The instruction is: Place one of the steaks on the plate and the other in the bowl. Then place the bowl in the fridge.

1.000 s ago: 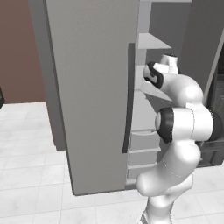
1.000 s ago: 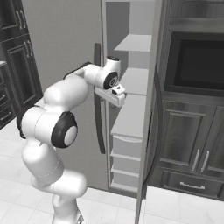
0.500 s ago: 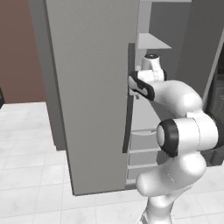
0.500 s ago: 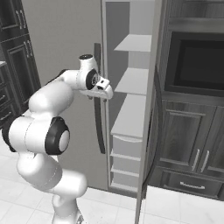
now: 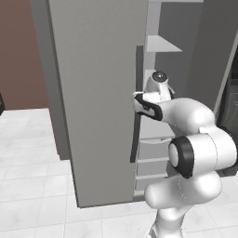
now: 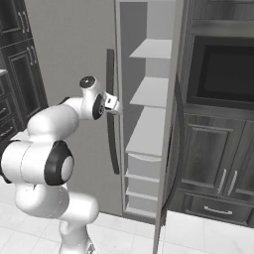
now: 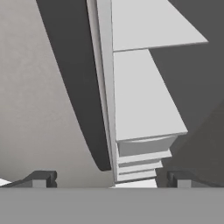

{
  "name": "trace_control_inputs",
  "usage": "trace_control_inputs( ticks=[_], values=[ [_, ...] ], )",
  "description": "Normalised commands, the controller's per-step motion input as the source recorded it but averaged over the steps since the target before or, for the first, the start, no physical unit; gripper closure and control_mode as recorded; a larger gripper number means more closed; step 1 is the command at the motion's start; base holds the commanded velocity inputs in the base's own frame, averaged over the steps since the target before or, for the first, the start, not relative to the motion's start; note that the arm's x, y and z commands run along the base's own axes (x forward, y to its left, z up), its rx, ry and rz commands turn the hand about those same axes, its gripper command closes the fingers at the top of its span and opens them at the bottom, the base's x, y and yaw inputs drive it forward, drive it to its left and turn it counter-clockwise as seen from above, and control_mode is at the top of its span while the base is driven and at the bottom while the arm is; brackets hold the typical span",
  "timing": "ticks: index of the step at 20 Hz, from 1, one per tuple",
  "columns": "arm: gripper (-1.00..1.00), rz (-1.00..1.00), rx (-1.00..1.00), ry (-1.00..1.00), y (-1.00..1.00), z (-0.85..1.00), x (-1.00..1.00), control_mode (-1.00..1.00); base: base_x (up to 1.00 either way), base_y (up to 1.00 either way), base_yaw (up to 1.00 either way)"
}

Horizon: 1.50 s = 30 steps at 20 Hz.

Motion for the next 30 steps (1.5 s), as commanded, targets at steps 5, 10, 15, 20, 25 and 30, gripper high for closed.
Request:
trace_control_inputs(
  ticks=[5,10,15,20,25,30],
  values=[
    [-1.00,0.02,0.01,0.03,0.00,0.01,0.41,-1.00,0.00,0.00,0.00],
    [-1.00,0.01,0.01,-0.08,0.13,0.00,0.27,-1.00,0.00,0.00,0.00],
    [-1.00,0.00,0.00,0.00,0.06,0.00,0.49,-1.00,0.00,0.00,0.00],
    [-1.00,0.00,0.00,0.00,0.03,0.00,0.44,-1.00,0.00,0.00,0.00],
    [-1.00,0.01,0.00,-0.07,0.00,-0.11,0.34,-1.00,0.00,0.00,0.00],
    [-1.00,0.00,0.00,-0.04,0.00,-0.04,0.31,-1.00,0.00,0.00,0.00]
  ],
)
